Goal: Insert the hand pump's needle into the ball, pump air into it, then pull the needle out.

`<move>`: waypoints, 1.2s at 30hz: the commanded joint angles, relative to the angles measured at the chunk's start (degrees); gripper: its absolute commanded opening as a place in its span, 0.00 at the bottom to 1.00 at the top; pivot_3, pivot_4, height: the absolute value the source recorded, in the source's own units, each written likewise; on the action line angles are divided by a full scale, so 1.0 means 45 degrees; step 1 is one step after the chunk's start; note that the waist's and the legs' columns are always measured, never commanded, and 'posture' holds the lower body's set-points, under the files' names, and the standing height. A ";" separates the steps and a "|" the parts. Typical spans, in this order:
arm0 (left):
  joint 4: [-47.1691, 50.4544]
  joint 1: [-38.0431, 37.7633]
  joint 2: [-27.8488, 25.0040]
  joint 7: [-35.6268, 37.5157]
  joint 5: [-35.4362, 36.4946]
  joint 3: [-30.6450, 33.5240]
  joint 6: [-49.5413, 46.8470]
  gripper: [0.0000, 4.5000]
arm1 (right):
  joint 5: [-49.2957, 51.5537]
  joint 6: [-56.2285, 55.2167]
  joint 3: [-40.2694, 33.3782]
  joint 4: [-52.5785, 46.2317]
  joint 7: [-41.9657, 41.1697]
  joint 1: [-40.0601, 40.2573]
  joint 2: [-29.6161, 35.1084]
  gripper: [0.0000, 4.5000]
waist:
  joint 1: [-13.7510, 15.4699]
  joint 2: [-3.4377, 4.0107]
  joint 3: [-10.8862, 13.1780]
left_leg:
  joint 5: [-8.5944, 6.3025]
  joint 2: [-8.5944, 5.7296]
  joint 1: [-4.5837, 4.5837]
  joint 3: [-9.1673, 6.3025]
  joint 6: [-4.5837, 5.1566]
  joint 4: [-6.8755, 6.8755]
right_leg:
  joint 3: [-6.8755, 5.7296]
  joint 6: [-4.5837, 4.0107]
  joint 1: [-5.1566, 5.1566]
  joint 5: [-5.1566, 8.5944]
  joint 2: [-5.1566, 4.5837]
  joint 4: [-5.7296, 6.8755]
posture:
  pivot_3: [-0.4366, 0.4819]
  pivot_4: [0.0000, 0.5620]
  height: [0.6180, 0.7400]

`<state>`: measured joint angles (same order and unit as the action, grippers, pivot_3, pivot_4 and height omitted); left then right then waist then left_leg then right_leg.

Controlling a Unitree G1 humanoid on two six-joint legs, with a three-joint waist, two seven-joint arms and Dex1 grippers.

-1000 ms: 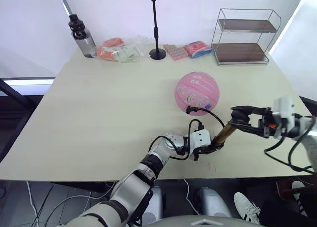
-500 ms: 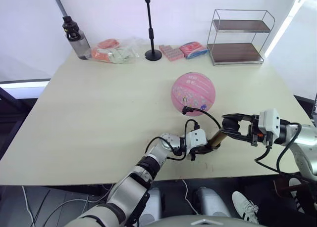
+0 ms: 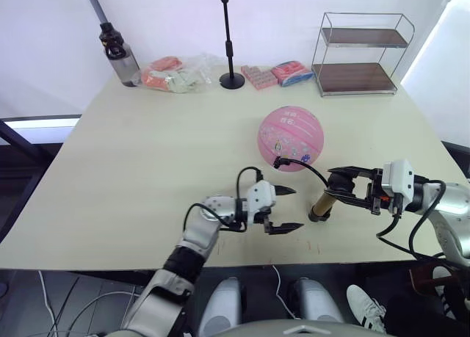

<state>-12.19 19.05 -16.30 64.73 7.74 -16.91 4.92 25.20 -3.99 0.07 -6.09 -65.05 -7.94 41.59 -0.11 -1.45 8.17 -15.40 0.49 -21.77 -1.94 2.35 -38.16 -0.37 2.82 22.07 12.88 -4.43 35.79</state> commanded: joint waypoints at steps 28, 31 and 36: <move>0.5675 -0.1662 -0.4681 0.1548 0.4400 0.2744 -0.3481 1.00 | -0.0610 0.3419 -0.0843 -0.1876 0.1944 -0.0638 0.1516 0.37 | 0.0182 0.0161 0.0272 | -0.0004 -0.0004 -0.0108 0.0084 -0.0009 0.0043 | -0.0144 0.0052 0.0159 0.0028 -0.0128 -0.0012 | 0.48 0.27 1.00; 0.5652 -0.1521 -0.4665 0.1473 0.4460 0.2761 -0.3537 1.00 | -0.0541 0.3438 -0.1044 -0.1673 0.1715 -0.1076 0.1987 0.37 | 0.0219 0.0200 0.0315 | 0.0004 -0.0033 -0.0240 0.0098 -0.0010 0.0016 | -0.0184 0.0030 0.0258 -0.0022 -0.0070 -0.0007 | 0.48 0.27 1.00; 0.5359 -0.1079 -0.4618 0.1340 0.4432 0.2877 -0.3455 1.00 | -0.0901 0.2967 -0.1435 -0.0899 0.1341 -0.1724 0.2858 0.37 | 0.0242 0.0199 0.0380 | 0.0005 -0.0078 -0.0342 0.0113 -0.0012 0.0002 | -0.0182 0.0044 0.0330 -0.0023 -0.0089 -0.0010 | 0.48 0.27 1.00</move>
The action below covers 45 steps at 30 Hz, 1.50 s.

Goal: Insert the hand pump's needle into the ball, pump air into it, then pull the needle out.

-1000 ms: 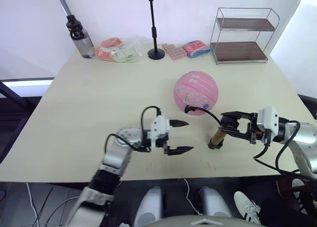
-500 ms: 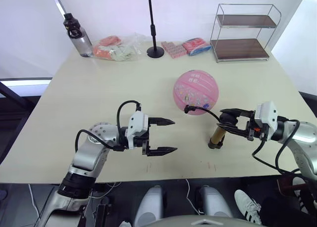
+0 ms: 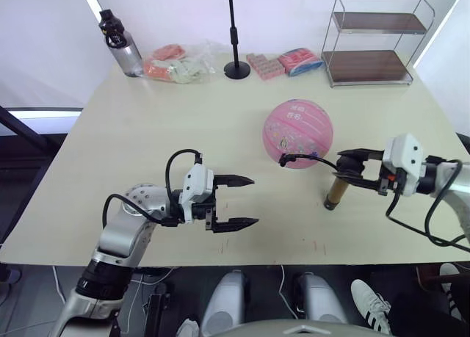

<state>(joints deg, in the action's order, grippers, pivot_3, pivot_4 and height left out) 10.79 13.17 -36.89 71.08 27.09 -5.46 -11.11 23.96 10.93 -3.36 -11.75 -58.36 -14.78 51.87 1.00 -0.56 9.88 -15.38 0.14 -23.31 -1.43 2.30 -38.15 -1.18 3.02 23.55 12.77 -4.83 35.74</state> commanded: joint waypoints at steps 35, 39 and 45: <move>0.1393 0.0823 0.0264 -0.1176 0.1381 0.0703 -0.1318 1.00 | -0.6993 -0.9694 -0.0477 0.5718 0.3553 -0.0804 0.0532 0.37 | -0.0059 0.0026 0.0083 | 0.0087 -0.0021 -0.0080 0.0033 -0.0139 -0.0055 | -0.0014 0.0076 0.0057 -0.0046 0.0054 0.0045 | 0.48 0.27 1.00; 0.1398 0.0803 0.0288 -0.1184 0.1344 0.0695 -0.1267 1.00 | -0.6852 -0.9898 -0.0352 0.5624 0.3668 -0.0650 0.0329 0.37 | -0.0061 0.0025 0.0083 | 0.0090 -0.0018 -0.0078 0.0035 -0.0143 -0.0057 | -0.0007 0.0075 0.0057 -0.0047 0.0057 0.0050 | 0.48 0.27 1.00; 0.1414 0.0835 0.0413 -0.1274 0.1319 0.0687 -0.1208 1.00 | -0.8321 -1.1136 0.0028 0.6049 0.4584 -0.0233 0.0508 0.37 | -0.0058 0.0026 0.0082 | 0.0090 -0.0018 -0.0078 0.0037 -0.0143 -0.0062 | -0.0003 0.0076 0.0055 -0.0049 0.0060 0.0054 | 0.48 0.27 1.00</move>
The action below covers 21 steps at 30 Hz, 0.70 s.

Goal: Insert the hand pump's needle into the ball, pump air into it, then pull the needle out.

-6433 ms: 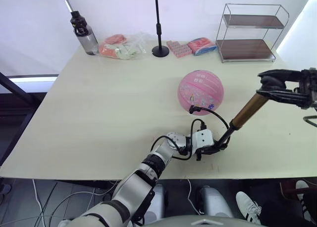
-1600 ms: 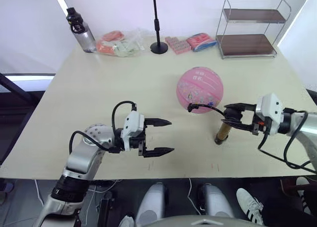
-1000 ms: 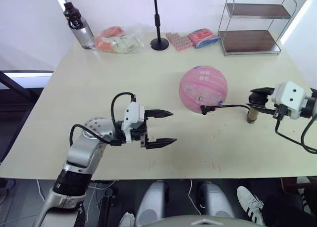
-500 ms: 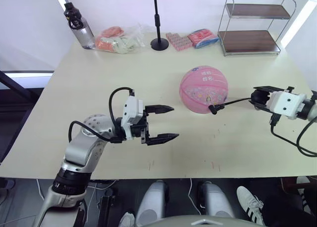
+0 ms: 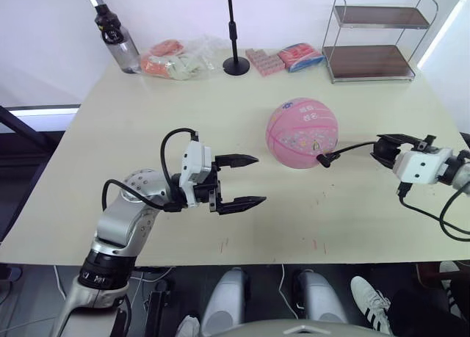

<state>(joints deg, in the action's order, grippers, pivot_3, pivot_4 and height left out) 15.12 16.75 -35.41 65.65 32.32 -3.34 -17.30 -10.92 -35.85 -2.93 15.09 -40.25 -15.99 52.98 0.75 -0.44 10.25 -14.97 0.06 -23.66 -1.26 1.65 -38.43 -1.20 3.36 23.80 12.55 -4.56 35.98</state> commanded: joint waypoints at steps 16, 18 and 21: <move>-0.0156 0.0581 0.0616 -0.0323 -0.0297 0.0121 0.0573 1.00 | 0.2287 0.1048 -0.0710 -0.2267 -0.0066 0.3094 -0.0292 0.99 | 0.0011 -0.0015 0.0001 | -0.0037 0.0012 0.0196 0.0170 0.0064 -0.0009 | 0.0171 0.0012 -0.0067 -0.0006 0.0017 0.0136 | 0.48 0.27 1.00; -0.0359 0.0851 0.0817 -0.0556 -0.0487 0.0060 0.0625 1.00 | 0.3441 0.1653 -0.1093 -0.2735 -0.0216 0.3649 -0.0585 0.99 | -0.0007 -0.0016 0.0001 | -0.0037 0.0012 0.0205 0.0174 0.0064 -0.0019 | 0.0180 0.0011 -0.0067 -0.0007 0.0020 0.0160 | 0.48 0.27 1.00; -0.0787 0.1374 0.1220 -0.1016 -0.0925 -0.0052 0.0756 1.00 | 0.5190 0.2590 -0.1560 -0.3454 -0.0501 0.4341 -0.1083 0.99 | -0.0022 -0.0019 0.0001 | -0.0036 0.0014 0.0214 0.0176 0.0066 -0.0041 | 0.0193 0.0007 -0.0067 -0.0012 0.0026 0.0175 | 0.48 0.27 1.00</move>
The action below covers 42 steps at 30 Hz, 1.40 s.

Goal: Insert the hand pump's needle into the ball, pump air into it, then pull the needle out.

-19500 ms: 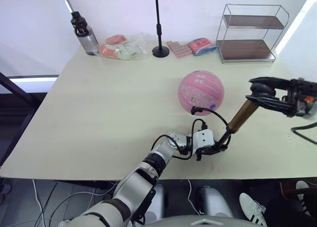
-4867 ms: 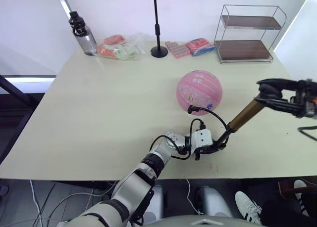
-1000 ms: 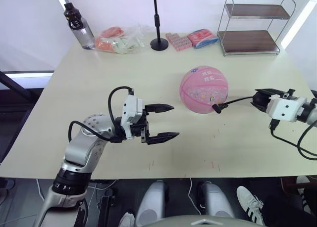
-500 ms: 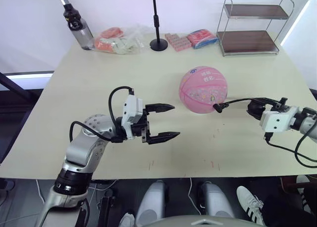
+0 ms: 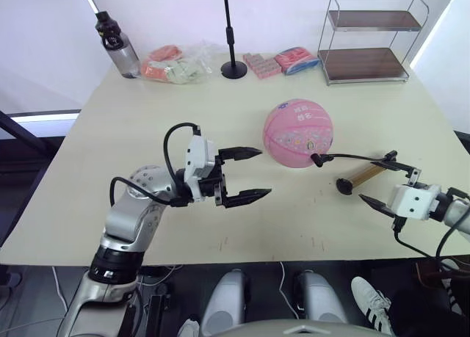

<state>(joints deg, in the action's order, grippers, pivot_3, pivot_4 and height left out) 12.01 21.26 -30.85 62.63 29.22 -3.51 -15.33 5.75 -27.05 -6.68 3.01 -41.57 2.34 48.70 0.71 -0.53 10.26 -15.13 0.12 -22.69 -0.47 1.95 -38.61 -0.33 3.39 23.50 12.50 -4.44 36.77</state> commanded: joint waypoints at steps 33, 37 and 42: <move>-0.7483 0.7541 0.4827 -0.5769 -0.4332 -0.0717 0.0270 1.00 | 0.7085 0.3192 -0.2072 -0.4446 -0.3019 0.3246 -0.4123 0.99 | 0.0005 -0.0038 -0.0005 | -0.0001 0.0008 -0.0015 -0.0010 0.0002 -0.0031 | 0.0073 0.0004 -0.0001 -0.0007 0.0092 0.0007 | 0.48 0.27 1.00; -0.7990 0.7588 0.5002 -0.5881 -0.4485 -0.0720 0.0515 1.00 | 0.6883 0.3256 -0.1852 -0.4490 -0.3014 0.3044 -0.4224 0.99 | 0.0002 -0.0038 -0.0005 | -0.0001 0.0008 -0.0014 -0.0010 0.0002 -0.0031 | 0.0072 0.0004 0.0000 -0.0007 0.0092 0.0007 | 0.48 0.27 1.00; -0.8652 0.7866 0.5311 -0.6152 -0.4568 -0.0614 0.0647 1.00 | 0.6730 0.3428 -0.1764 -0.4634 -0.2885 0.2795 -0.4293 0.99 | 0.0005 -0.0039 -0.0005 | -0.0001 0.0008 -0.0015 -0.0010 0.0002 -0.0032 | 0.0072 0.0005 0.0000 -0.0008 0.0092 0.0008 | 0.48 0.27 1.00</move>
<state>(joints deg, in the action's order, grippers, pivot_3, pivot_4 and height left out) -27.34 54.53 -7.43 35.63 8.94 -7.21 -13.98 35.88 -11.45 -14.27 -16.19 -54.60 15.28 29.47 0.74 -0.70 10.24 -15.14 0.16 -22.76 -0.51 1.96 -38.76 0.00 3.41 23.50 12.46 -4.03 36.81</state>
